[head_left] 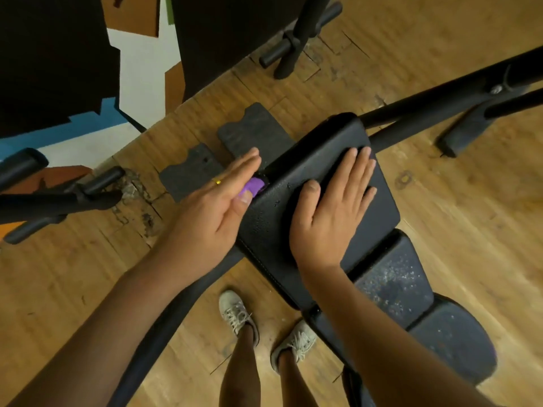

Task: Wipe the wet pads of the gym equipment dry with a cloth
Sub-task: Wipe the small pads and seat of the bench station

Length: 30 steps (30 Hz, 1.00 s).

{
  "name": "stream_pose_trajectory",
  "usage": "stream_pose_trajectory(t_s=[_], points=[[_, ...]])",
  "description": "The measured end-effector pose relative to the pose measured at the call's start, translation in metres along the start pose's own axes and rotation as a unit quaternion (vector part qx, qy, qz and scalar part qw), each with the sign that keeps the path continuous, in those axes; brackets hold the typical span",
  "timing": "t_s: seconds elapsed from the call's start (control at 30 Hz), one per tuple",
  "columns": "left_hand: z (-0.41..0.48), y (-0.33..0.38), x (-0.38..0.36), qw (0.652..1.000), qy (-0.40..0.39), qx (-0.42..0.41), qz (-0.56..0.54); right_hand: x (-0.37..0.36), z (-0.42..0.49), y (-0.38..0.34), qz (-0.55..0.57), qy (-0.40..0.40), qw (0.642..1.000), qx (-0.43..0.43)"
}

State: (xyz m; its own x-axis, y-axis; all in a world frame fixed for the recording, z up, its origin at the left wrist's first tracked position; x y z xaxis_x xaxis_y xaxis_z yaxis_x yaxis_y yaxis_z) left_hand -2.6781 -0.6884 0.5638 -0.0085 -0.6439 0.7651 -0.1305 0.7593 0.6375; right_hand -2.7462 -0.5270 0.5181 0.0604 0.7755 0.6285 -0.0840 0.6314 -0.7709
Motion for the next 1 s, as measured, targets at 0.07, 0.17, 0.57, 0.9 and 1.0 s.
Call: stream_pose_trajectory(t_s=[0.07, 0.17, 0.57, 0.9, 1.0], points=[[0.015, -0.009, 0.006, 0.998, -0.030, 0.007, -0.046, 0.001, 0.000, 0.000, -0.001, 0.002, 1.000, 0.008], [0.054, -0.009, 0.004, 0.993, -0.069, -0.020, -0.091, 0.002, 0.000, -0.001, -0.007, 0.009, 1.000, 0.016], [0.165, 0.054, -0.055, 0.978, -0.143, -0.117, -0.096, 0.001, -0.001, 0.000, -0.036, 0.015, 0.999, 0.015], [0.069, 0.011, -0.021, 0.979, -0.146, -0.123, -0.073, 0.002, -0.001, 0.000, -0.023, 0.018, 1.000, 0.006], [0.082, 0.028, -0.025, 0.981, -0.125, -0.141, -0.039, 0.003, -0.001, 0.001, -0.026, 0.020, 0.999, 0.008]])
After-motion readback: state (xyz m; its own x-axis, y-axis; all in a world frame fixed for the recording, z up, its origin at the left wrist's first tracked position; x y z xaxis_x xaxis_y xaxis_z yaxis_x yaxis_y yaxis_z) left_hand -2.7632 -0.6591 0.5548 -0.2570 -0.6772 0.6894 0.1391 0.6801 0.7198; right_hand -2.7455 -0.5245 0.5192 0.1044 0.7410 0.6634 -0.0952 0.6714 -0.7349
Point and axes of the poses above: each hand's wrist, its own z-axis towards the middle knuckle, its own x-axis out of the back of the hand, y = z × x, the point moved 9 cm from there along z, towards the middle knuckle, and after that the axes turned 8 degrees about z, right-handed, at the moved point
